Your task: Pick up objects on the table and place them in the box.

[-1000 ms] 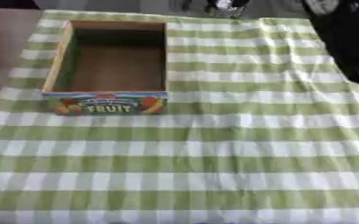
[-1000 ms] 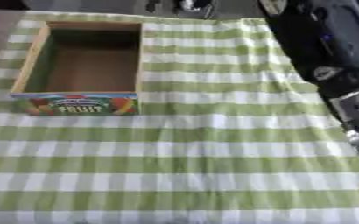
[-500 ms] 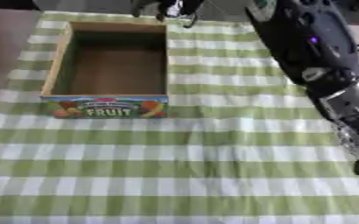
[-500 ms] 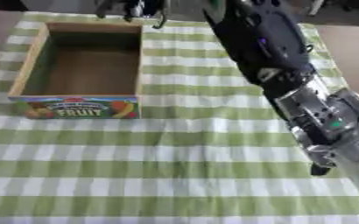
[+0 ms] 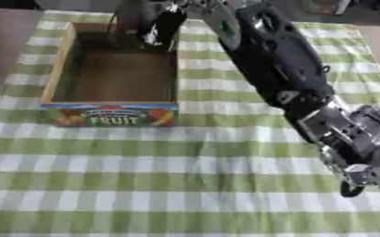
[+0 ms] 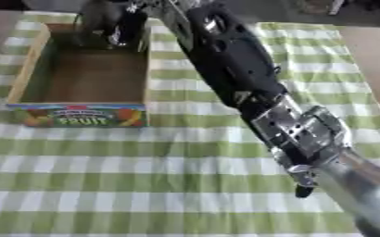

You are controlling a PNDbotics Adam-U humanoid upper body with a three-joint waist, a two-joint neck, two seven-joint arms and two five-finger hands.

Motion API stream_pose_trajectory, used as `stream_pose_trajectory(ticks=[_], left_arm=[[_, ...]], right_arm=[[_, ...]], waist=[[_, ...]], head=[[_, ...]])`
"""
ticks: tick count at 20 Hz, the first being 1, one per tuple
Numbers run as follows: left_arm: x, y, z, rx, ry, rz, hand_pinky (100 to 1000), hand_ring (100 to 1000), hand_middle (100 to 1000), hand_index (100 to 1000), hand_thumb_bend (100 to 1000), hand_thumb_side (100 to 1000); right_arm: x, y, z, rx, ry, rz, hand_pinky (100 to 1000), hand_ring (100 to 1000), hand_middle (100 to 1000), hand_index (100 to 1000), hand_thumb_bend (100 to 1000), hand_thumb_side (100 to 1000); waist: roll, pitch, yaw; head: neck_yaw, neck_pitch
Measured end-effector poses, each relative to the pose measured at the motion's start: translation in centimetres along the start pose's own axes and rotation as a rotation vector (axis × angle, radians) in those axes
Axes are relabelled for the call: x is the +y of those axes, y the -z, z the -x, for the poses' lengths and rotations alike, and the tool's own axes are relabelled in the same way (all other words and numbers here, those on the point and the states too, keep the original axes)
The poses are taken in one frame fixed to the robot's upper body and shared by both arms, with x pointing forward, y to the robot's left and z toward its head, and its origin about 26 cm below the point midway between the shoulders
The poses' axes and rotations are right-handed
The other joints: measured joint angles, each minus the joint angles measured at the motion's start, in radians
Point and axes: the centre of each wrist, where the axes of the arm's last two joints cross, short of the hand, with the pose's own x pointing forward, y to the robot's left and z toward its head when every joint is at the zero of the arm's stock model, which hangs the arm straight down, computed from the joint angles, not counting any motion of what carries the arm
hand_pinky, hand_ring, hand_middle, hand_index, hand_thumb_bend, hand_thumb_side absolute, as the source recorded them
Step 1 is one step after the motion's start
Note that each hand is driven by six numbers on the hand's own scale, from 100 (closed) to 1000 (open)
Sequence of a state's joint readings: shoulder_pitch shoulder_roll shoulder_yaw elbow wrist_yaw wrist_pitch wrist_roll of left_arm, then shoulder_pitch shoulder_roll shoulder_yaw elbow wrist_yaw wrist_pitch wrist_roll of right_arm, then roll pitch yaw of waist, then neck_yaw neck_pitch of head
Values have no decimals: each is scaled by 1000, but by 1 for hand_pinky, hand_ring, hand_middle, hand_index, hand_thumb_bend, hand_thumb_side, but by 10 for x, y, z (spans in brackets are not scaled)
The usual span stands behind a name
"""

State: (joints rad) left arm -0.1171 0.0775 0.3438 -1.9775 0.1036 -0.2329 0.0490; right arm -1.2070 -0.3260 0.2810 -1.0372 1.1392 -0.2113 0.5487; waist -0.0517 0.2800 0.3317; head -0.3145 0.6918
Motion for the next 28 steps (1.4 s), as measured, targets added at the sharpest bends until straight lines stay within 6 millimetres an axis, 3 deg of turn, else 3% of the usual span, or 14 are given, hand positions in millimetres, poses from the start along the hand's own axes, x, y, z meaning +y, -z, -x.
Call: stream_pose_trajectory(ticks=[6, 14, 18, 19, 21, 22, 25, 28], left_arm=[[-2, 1, 0, -4, -7, 4, 334, 384, 697, 507, 100, 793], [-3, 1, 0, -4, -13, 4, 334, 383, 697, 506, 100, 793], [-3, 1, 0, -3, -15, 5, 334, 383, 697, 505, 100, 793], [-3, 1, 0, -3, -15, 5, 334, 383, 697, 505, 100, 793], [-3, 1, 0, -3, -15, 5, 334, 383, 697, 505, 100, 793], [-3, 1, 0, -3, -15, 5, 334, 383, 697, 505, 100, 793], [-3, 1, 0, -3, -15, 7, 335, 384, 697, 505, 100, 794], [-3, 1, 0, -2, -16, 7, 335, 383, 697, 505, 100, 794]], right_arm=[[29, 14, -6, 53, 26, -13, 914, 878, 650, 691, 100, 458], [61, 28, -18, 79, 53, -35, 934, 909, 751, 856, 110, 527], [68, 31, -22, 56, 67, -54, 948, 941, 828, 948, 319, 596], [68, 31, -23, 53, 67, -56, 953, 953, 857, 981, 435, 618], [68, 31, -23, 49, 66, -60, 966, 973, 896, 1000, 570, 639], [68, 31, -23, 48, 65, -62, 970, 978, 904, 1000, 588, 638], [68, 31, -23, 50, 63, -64, 1000, 1000, 971, 1000, 761, 664], [67, 31, -22, 48, 65, -62, 1000, 1000, 993, 1000, 818, 695]], waist=[[-1, 10, 8], [-1, 16, 16], [-2, 18, 19], [-3, 19, 19], [-5, 19, 19], [-6, 20, 19], [-6, 20, 19], [-6, 20, 19]], head=[[-10, -8], [-24, -9], [-24, -9], [-24, -9], [-24, -9], [-24, -9], [-24, -9], [-24, -9]])
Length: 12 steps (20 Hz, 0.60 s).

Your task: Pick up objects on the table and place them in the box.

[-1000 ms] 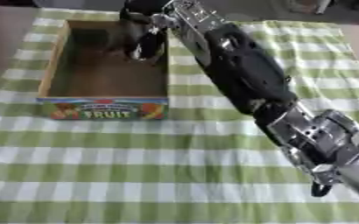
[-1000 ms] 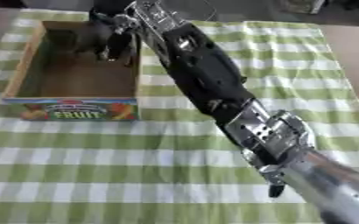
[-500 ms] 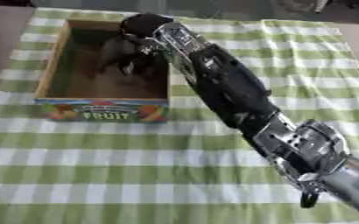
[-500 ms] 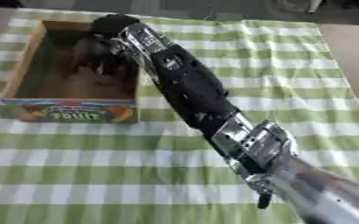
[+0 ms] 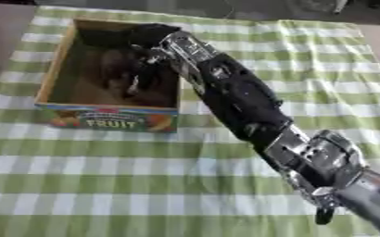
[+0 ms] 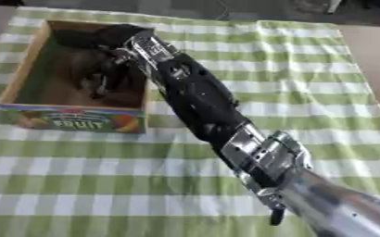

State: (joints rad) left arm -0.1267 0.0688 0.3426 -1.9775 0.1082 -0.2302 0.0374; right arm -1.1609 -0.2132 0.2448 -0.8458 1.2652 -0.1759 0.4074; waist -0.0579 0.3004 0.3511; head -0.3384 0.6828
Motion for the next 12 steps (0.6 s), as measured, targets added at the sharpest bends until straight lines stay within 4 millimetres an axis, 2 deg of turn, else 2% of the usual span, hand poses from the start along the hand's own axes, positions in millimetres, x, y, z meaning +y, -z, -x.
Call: stream_pose_trajectory(ticks=[4, 8, 12], left_arm=[[0, 0, 0, 2, 0, 2, 336, 384, 697, 505, 100, 794], [0, 0, 0, 2, 0, 2, 336, 384, 697, 506, 100, 793], [0, 0, 0, 3, 0, 1, 336, 385, 697, 507, 100, 791]], right_arm=[[-7, -2, 2, -7, 7, 19, 1000, 1000, 987, 1000, 794, 702], [-23, -8, 5, -23, 28, 75, 1000, 1000, 975, 1000, 716, 691], [-48, -22, 11, -32, 47, 165, 990, 1000, 931, 1000, 594, 710]], waist=[[0, 0, -2], [0, -5, -7], [1, -13, -19]], head=[[1, 0], [2, 0], [11, 1]])
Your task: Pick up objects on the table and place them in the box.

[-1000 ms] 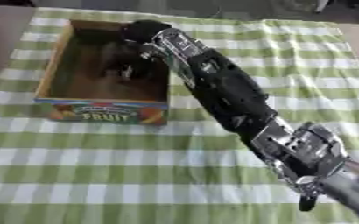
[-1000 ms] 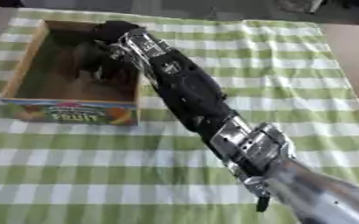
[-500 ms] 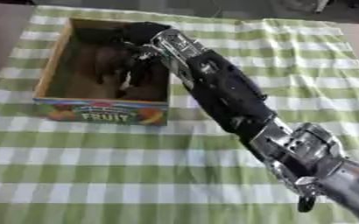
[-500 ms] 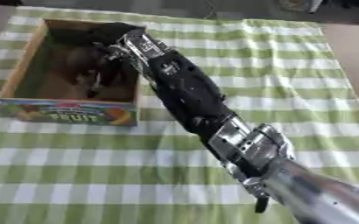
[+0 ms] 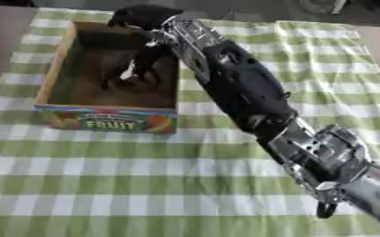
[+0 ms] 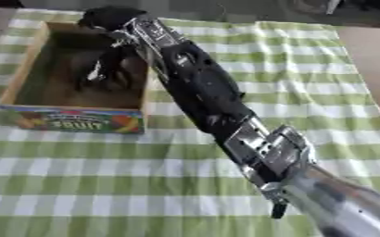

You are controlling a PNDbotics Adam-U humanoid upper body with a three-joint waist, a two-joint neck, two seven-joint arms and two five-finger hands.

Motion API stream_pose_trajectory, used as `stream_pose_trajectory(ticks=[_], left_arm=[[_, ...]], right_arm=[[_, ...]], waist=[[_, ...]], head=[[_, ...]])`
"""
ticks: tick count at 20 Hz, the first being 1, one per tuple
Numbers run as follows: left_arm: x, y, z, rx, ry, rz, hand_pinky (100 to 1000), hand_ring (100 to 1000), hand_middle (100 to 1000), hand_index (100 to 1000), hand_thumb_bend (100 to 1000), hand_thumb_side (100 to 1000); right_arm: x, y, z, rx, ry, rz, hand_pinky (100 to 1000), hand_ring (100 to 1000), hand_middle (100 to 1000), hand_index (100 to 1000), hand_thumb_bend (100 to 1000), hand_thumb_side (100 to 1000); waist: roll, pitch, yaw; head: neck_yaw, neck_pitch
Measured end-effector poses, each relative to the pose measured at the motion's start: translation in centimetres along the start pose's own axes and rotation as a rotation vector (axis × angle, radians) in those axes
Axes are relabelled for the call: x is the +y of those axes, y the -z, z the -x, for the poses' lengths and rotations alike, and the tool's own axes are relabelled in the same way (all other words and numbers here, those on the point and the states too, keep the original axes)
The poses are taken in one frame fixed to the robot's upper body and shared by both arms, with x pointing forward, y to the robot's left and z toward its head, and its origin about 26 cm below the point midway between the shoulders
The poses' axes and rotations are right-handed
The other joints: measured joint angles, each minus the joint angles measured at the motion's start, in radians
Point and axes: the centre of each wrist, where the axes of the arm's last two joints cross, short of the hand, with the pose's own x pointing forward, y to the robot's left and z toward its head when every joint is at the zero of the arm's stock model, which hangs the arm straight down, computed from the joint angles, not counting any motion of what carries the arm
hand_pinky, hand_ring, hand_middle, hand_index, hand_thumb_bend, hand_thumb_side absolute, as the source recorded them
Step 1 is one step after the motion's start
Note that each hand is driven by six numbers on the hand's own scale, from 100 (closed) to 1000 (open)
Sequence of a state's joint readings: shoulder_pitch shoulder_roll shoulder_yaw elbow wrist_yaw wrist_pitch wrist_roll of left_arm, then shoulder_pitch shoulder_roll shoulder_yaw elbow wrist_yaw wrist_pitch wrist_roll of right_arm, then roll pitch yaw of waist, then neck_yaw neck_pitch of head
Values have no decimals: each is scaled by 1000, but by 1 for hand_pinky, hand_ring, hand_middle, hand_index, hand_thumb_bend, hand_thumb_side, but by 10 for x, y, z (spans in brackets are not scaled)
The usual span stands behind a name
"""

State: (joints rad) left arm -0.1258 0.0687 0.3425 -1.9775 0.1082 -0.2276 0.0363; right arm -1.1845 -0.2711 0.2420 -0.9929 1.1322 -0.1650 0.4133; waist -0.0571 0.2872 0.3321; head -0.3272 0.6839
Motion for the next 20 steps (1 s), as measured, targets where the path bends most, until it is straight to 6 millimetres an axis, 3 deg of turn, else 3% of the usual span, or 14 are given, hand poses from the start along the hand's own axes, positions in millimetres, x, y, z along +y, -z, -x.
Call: stream_pose_trajectory(ticks=[3, 7, 8, 13, 20], left_arm=[[0, -1, 0, 3, 2, -2, 337, 385, 696, 508, 100, 790], [1, -1, 0, 7, 6, -6, 337, 386, 696, 509, 100, 788], [1, -2, 0, 9, 7, -7, 337, 386, 696, 510, 100, 787], [2, -3, 1, 13, 11, -15, 338, 387, 695, 512, 100, 784], [3, -5, 1, 10, 15, -25, 338, 387, 695, 513, 100, 791]], right_arm=[[-26, -15, 5, 3, 4, 87, 966, 985, 887, 975, 474, 746], [-54, -46, 12, 10, 26, 199, 934, 941, 844, 939, 239, 767], [-59, -55, 13, 11, 35, 227, 928, 931, 833, 929, 159, 809], [-76, -110, 17, 43, 101, 379, 924, 919, 832, 945, 106, 944], [-73, -180, 4, 99, 259, 619, 950, 945, 848, 976, 100, 1000]], waist=[[3, -11, -15], [10, -22, -34], [12, -24, -38], [28, -35, -61], [54, -39, -89]], head=[[10, 1], [26, 9], [30, 10], [53, 24], [99, 44]])
